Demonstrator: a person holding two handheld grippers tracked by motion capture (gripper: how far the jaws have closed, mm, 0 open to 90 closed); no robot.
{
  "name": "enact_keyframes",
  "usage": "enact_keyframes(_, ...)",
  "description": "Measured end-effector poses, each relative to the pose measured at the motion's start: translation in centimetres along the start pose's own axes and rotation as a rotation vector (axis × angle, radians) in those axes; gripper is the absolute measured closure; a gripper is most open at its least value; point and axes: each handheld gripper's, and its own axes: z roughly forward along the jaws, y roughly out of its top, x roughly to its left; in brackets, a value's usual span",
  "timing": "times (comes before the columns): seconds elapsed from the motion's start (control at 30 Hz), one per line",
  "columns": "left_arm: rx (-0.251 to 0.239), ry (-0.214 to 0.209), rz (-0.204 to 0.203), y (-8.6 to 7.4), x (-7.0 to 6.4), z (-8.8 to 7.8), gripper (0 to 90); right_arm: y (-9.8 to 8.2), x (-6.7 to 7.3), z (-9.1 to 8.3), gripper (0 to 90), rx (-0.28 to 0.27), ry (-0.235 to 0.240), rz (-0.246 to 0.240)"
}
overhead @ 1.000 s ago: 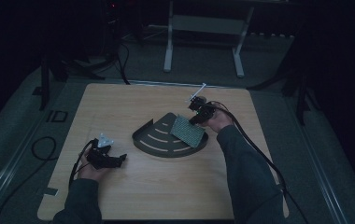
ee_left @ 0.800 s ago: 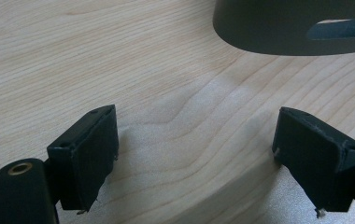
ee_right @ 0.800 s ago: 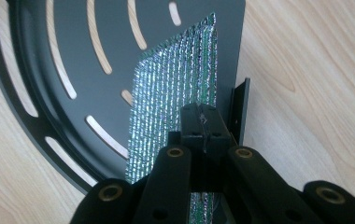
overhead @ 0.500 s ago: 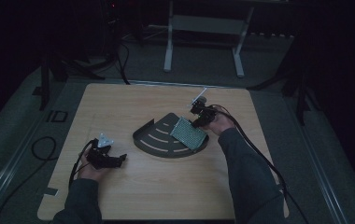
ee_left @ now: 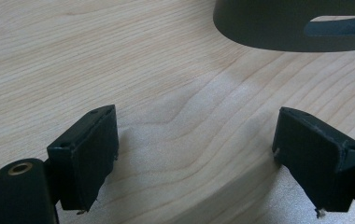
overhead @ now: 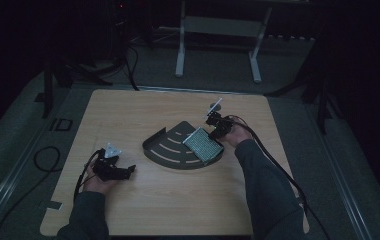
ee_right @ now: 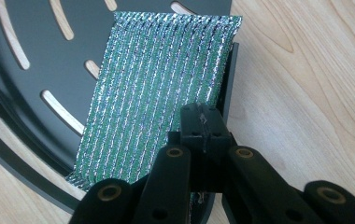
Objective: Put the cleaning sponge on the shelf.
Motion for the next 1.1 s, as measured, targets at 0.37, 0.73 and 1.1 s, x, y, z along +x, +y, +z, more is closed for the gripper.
enact_keyframes(0.37,0.000,0.000,0.000,0.0,0.0,0.0,14.8,-0.3,-0.2,-0.3,87.1,-0.020,-0.006,0.006)
enact_keyframes(0.73,0.000,0.000,0.000,0.0,0.0,0.0,14.8,-0.9,-0.5,-1.2,70.5,-0.062,-0.007,0.026)
enact_keyframes(1.1,-0.002,0.000,0.000,0.0,0.0,0.0,14.8,-3.0,-1.1,-2.1,51.4,-0.095,0.026,0.097)
